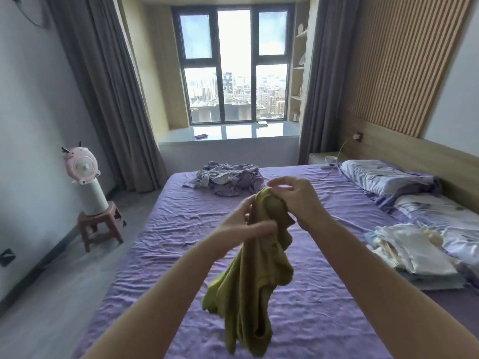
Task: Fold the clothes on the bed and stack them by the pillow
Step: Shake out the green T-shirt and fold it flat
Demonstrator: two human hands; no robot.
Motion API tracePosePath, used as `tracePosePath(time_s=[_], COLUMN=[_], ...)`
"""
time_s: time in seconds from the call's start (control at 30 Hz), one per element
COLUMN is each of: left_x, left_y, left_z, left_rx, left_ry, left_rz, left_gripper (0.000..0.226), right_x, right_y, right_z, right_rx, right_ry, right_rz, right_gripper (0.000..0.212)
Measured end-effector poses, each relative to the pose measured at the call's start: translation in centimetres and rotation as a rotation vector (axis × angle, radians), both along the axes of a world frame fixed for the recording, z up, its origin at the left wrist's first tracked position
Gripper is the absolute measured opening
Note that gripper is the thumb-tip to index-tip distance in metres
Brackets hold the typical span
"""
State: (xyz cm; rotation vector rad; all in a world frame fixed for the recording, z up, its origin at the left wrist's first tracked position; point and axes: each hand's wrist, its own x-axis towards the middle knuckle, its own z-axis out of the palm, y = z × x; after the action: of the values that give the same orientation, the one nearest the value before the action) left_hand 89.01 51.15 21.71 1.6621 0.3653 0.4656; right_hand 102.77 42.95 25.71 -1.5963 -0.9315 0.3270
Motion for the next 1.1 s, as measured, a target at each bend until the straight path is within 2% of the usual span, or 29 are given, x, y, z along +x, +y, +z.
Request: tracePosePath(time_s=[0.07,0.17,0.23,0.3,0.43,0.5,0.57,0.67,0.73,0.8,0.9,0.93,1.0,1.1], left_x=[-0.2,-0.1,0.0,0.5,1.9,2.4,2.6,2.0,1.0,-0.3,-2.1,-2.7,-3.6,-4.9], left_y=[-0.3,0.1,0.6,1.1,0.9,0.6,0.5,0.6,0.6,0.8,1.1,1.1,1.3,2.3], left_z=[-2.3,-3.7,-3.4,-2.6,-0.2,0.9,1.5,1.6,1.6,1.4,0.4,0.1,-0.3,-0.1], left_rx=[0.055,0.09,0.021,-0.016,-0.055,-0.073,-0.079,-0.091,-0.152,-0.2,-0.072,-0.013,0.083,0.05], left_ry=[0.028,0.005,-0.032,-0.043,-0.061,-0.072,-0.077,-0.056,-0.022,0.014,0.118,0.133,0.085,-0.015], left_rz=[0.081,0.306,0.364,0.358,0.249,0.174,0.103,0.02,-0.051,-0.127,-0.183,-0.182,-0.137,-0.062], left_gripper=[0.072,0.034,0.022,0.02,0.017,0.019,0.026,0.039,0.043,0.046,0.055,0.05,0.027,0.007], right_x=[-0.4,-0.8,-0.7,-0.5,0.0,0.3,0.5,0.2,-0.2,-1.1,-2.5,-3.0,-4.1,-5.5], right_y=[0.4,0.2,-0.5,-1.4,-3.4,-3.8,-4.0,-4.1,-3.9,-3.4,-2.7,-2.5,-2.3,-2.6], right_z=[-0.6,-1.5,-1.9,-2.2,-2.5,-2.3,-1.8,-0.9,-0.6,-0.4,-0.1,0.1,0.4,0.6], right_rx=[-0.001,0.017,-0.002,-0.053,-0.094,-0.122,-0.099,-0.077,-0.123,-0.174,-0.153,-0.138,-0.127,-0.178], right_ry=[0.112,0.271,0.26,0.032,-0.569,-0.707,-0.683,-0.559,-0.583,-0.623,-0.548,-0.515,-0.488,-0.51], right_rz=[0.051,0.129,0.156,0.135,0.126,0.202,0.213,0.05,-0.014,-0.04,-0.122,-0.145,-0.157,-0.123], right_gripper=[0.016,0.019,0.023,0.03,0.053,0.059,0.056,0.04,0.022,0.013,0.012,0.011,0.012,0.011])
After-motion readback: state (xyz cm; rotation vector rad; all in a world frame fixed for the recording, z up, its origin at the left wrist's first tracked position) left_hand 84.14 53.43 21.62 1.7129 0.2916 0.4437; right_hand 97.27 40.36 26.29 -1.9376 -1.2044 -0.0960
